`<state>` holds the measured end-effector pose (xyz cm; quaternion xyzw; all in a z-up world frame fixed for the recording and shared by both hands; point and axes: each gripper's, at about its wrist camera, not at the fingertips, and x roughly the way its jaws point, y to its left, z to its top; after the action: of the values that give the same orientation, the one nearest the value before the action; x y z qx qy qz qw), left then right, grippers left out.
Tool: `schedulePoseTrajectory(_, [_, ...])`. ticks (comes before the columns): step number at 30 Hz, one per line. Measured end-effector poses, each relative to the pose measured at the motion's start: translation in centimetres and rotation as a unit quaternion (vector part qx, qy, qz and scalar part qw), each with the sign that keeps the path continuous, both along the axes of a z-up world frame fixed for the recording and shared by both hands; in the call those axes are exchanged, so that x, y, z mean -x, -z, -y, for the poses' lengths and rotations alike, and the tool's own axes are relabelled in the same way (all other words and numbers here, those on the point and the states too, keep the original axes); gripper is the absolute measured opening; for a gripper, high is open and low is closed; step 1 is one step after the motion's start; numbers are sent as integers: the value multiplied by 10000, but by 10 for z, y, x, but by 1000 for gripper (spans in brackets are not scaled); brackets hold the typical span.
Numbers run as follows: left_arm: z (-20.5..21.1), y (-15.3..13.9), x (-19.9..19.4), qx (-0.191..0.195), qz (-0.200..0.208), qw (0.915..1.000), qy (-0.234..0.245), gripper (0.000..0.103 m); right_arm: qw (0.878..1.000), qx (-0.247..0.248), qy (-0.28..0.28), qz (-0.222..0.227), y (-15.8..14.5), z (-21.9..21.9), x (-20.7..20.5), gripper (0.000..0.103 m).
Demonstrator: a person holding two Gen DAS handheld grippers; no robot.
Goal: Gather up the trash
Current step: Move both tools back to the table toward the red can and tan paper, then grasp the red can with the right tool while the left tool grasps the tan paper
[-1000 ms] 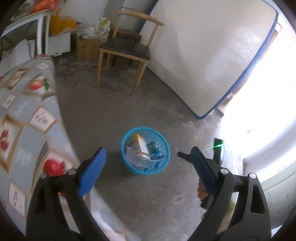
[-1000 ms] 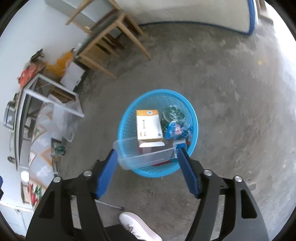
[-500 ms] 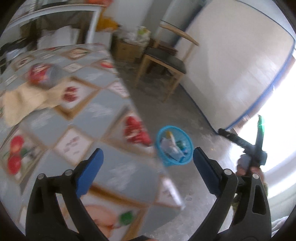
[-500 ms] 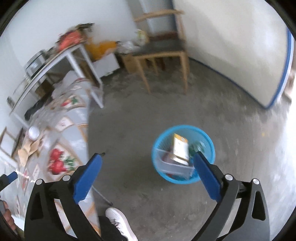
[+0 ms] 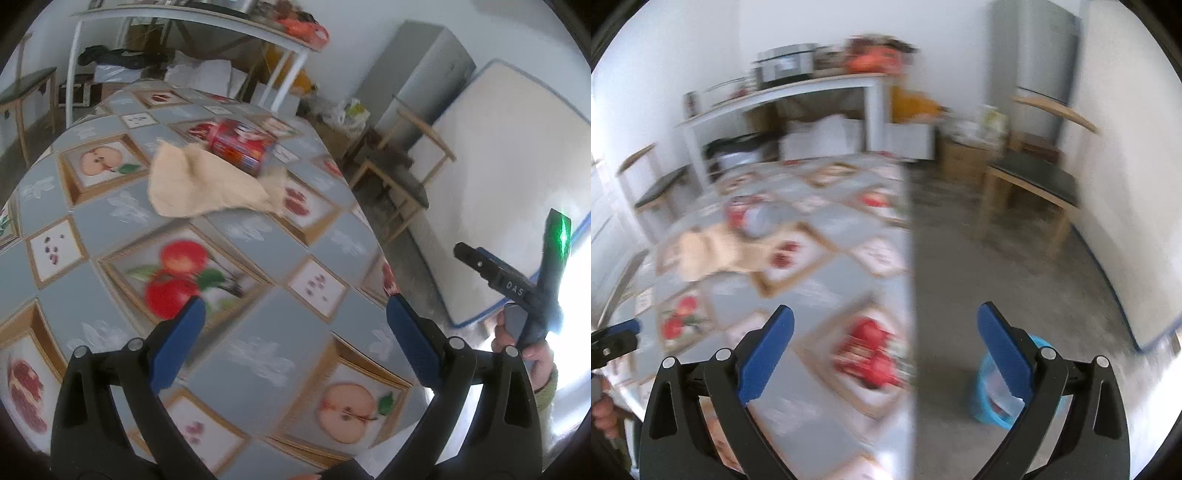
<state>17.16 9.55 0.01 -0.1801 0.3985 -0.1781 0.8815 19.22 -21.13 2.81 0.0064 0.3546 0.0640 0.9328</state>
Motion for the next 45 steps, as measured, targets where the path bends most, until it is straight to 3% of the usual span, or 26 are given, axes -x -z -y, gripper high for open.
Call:
schedulePoseTrajectory(4, [-32,0,-20,-59,33,9995,-312,94,9962,-218,-841,-57,-12,-53,-47,96])
schedulePoseTrajectory(9, [-61,-6,-73,-286,-158,9984,-456,94,9816,367,-1872,-16,-23,-129,-133,96])
schedulePoseTrajectory(13, [-73,5,-123,-563,-486,9965,-374,94,9719,916,-2142,-349,-6,-175,-197,96])
schedulePoseTrajectory(18, [-70,35,-180,-793,-1027,9913,-236,93,9637,1076,-2243,-966,27,-211,-256,96])
schedulePoseTrajectory(22, [-61,52,-208,-925,-1253,9876,-184,75,9580,1145,-2326,-1227,41,-223,-275,93])
schedulePoseTrajectory(25, [-55,54,-216,-1098,-1205,9861,-309,62,9558,995,-2381,-1411,46,-223,-284,89])
schedulePoseTrajectory(28, [-52,55,-217,-1115,-1232,9856,-306,41,9559,585,-2382,-1614,49,-218,-291,77])
schedulePoseTrajectory(30, [-51,56,-215,-1119,-1255,9854,-260,20,9536,346,-2408,-1776,51,-214,-290,70])
schedulePoseTrajectory(31, [-50,56,-212,-1114,-1274,9853,-220,16,9512,189,-2418,-1909,54,-212,-289,65])
schedulePoseTrajectory(33, [-49,57,-207,-1115,-1299,9851,-173,3,9539,168,-2307,-1913,54,-211,-284,64])
schedulePoseTrajectory(39, [-49,50,-172,-1069,-1226,9867,20,1,9517,-101,-2141,-2198,54,-202,-245,64])
schedulePoseTrajectory(45, [-53,43,-86,-985,-1140,9880,340,1,9471,-538,-2108,-2361,59,-186,-151,64])
